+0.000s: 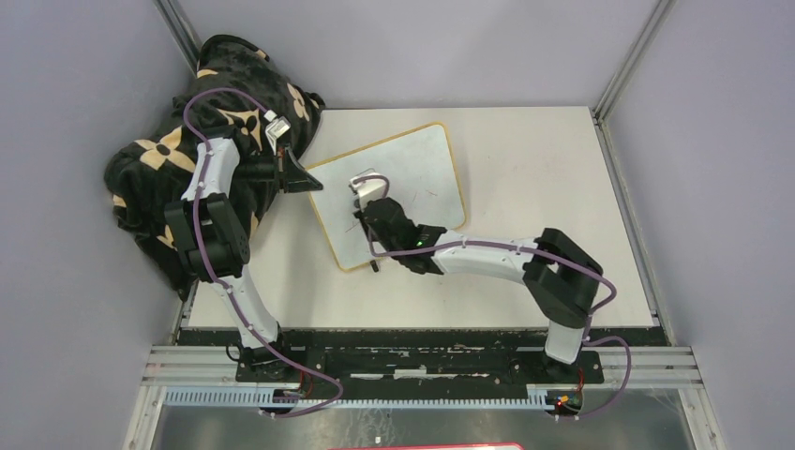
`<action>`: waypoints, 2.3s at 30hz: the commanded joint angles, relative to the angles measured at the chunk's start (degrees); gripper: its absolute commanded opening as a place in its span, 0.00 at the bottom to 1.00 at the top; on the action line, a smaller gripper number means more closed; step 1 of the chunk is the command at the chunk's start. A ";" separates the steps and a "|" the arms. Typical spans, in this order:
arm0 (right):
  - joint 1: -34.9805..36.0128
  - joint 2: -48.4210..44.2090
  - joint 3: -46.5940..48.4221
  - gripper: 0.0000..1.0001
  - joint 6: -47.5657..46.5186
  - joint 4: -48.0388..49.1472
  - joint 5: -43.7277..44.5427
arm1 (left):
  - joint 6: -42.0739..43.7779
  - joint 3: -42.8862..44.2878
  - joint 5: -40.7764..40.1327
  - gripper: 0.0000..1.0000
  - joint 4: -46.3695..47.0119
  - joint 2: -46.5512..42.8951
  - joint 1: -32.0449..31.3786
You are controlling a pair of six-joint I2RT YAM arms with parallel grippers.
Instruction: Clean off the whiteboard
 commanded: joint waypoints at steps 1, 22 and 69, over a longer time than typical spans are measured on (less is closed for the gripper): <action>-10.59 -7.87 -8.12 0.01 1.75 0.27 6.14 | 3.35 -0.94 -2.92 0.03 0.60 -2.03 -0.84; -17.30 -13.39 -17.39 0.01 4.92 5.52 2.53 | 3.27 -0.80 -3.15 0.03 0.62 -1.91 -0.84; -14.03 -11.90 -15.21 0.01 0.33 4.14 5.30 | 3.79 -1.62 -3.01 0.03 0.57 -1.90 -0.80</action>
